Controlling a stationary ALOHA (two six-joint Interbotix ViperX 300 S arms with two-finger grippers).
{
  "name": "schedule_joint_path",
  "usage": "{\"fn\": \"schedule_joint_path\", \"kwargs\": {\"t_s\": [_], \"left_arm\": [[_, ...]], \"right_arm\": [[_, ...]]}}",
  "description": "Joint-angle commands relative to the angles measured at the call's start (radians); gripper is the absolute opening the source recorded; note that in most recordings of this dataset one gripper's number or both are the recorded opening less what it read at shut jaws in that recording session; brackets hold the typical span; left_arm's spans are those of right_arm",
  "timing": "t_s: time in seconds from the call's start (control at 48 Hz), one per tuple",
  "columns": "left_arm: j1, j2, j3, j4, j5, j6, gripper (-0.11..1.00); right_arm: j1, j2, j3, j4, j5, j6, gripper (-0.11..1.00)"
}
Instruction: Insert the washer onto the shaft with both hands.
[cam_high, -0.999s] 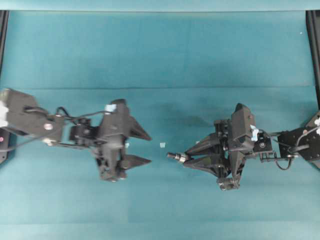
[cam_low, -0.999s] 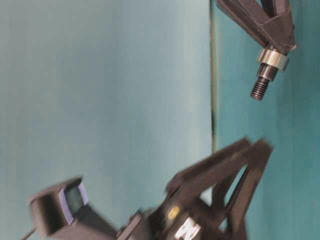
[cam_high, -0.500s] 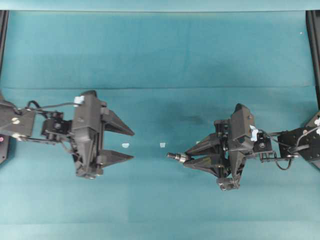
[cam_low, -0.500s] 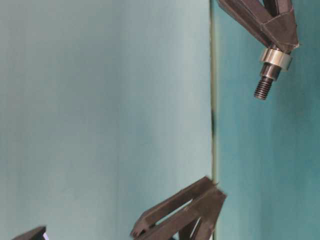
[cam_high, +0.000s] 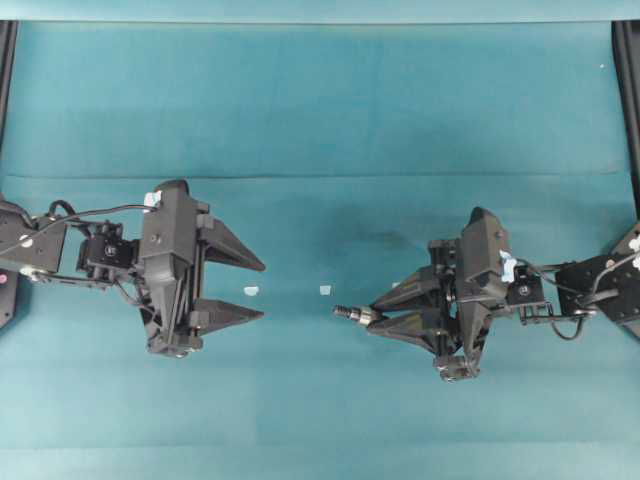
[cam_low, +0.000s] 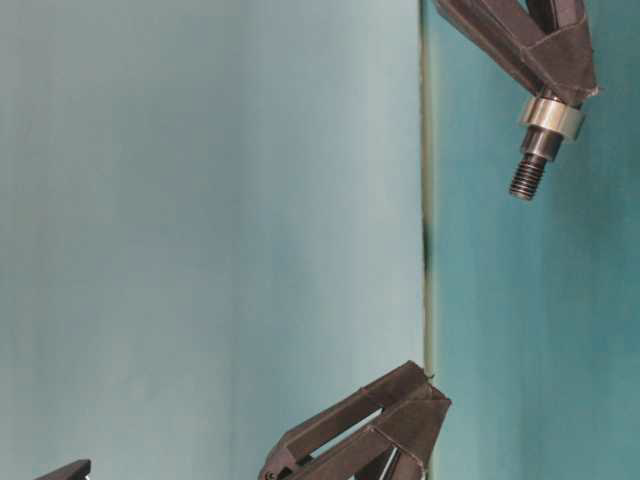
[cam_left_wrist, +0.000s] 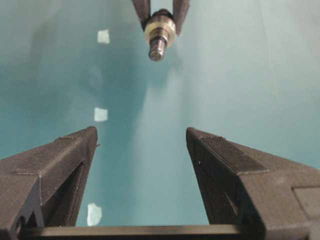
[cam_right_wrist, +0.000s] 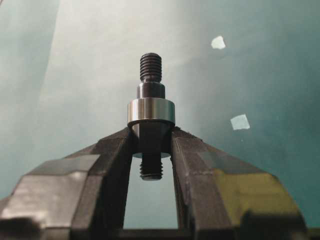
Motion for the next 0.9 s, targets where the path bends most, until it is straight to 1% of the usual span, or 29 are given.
{"fn": "schedule_joint_path", "kwargs": {"t_s": [0.0, 0.229, 0.874], "left_arm": [[0.000, -0.011, -0.014, 0.002, 0.000, 0.000, 0.80], [0.000, -0.011, -0.017, 0.002, 0.000, 0.000, 0.80], [0.000, -0.009, -0.012, 0.002, 0.000, 0.000, 0.79]], "right_arm": [[0.002, -0.008, -0.014, -0.002, -0.006, -0.006, 0.00], [0.002, -0.008, -0.014, 0.000, 0.017, -0.006, 0.00], [0.000, -0.008, -0.014, -0.002, 0.017, -0.008, 0.00]]}}
